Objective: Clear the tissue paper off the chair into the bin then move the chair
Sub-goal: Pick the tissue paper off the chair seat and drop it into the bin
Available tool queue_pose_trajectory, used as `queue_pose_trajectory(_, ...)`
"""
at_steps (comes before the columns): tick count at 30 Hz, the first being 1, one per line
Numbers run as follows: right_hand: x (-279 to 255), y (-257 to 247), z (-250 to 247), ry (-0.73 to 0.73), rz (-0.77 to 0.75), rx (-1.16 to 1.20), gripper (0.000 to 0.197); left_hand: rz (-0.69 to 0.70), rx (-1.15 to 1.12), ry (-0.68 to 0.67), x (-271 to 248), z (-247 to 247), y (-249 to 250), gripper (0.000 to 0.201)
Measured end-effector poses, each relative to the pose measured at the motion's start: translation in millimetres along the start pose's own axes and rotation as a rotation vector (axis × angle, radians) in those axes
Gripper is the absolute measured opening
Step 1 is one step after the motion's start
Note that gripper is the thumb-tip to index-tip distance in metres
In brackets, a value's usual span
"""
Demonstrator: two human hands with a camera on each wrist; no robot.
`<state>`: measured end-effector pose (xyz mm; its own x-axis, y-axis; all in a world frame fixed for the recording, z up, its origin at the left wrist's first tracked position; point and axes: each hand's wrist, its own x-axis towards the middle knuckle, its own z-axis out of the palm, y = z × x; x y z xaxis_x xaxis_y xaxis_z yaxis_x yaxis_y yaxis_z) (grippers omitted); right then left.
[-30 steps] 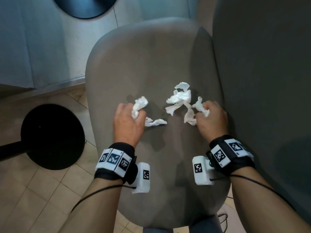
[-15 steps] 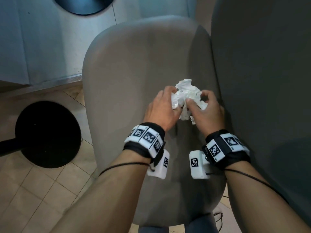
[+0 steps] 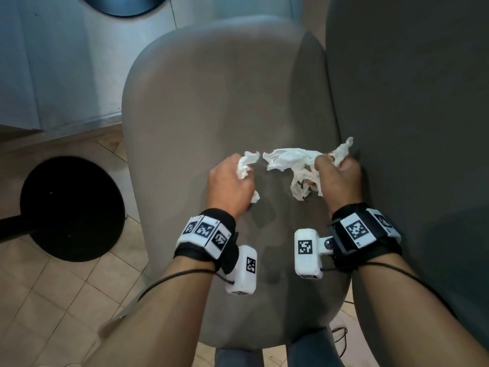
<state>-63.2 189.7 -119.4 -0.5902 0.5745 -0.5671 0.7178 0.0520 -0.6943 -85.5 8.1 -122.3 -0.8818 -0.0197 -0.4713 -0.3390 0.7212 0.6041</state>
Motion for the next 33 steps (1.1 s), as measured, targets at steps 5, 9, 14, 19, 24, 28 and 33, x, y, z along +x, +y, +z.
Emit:
queue_pose_trajectory(5, -9.2, 3.1, -5.8, 0.003, 0.046, 0.176, 0.025, -0.087, -0.160, 0.012, -25.5, -20.0, -11.5, 0.013)
queue_pose_trajectory(9, -19.7, 1.9, -6.7, -0.065, 0.110, 0.243, 0.027, 0.045, -0.080, -0.115, -36.3, -14.3, -8.1, 0.016)
queue_pose_trajectory(14, -27.9, 6.6, -15.8, -0.091, 0.216, 0.342, 0.007, 0.100, -0.021, -0.332, -32.2, 10.8, 3.6, 0.041)
queue_pose_trajectory(19, -34.4, 16.2, -35.4, -0.167, 0.246, 0.530, 0.018, 0.141, -0.009, -0.500, -35.2, 29.7, 16.3, 0.049)
queue_pose_trajectory(24, -35.9, 34.4, -53.7, -0.326, 0.295, 0.669, 0.028, 0.085, -0.174, -0.592, -44.8, 45.2, 25.2, 0.027)
queue_pose_trajectory(28, -42.7, 43.2, -62.6, -0.292, 0.317, 0.691, 0.029, 0.076, -0.111, -0.533, -44.2, 47.7, 24.2, 0.016)
queue_pose_trajectory(33, -52.4, 43.5, -68.8, -0.236, 0.263, 0.490, 0.023, 0.022, -0.051, -0.460, -48.5, 30.3, 11.0, 0.018)
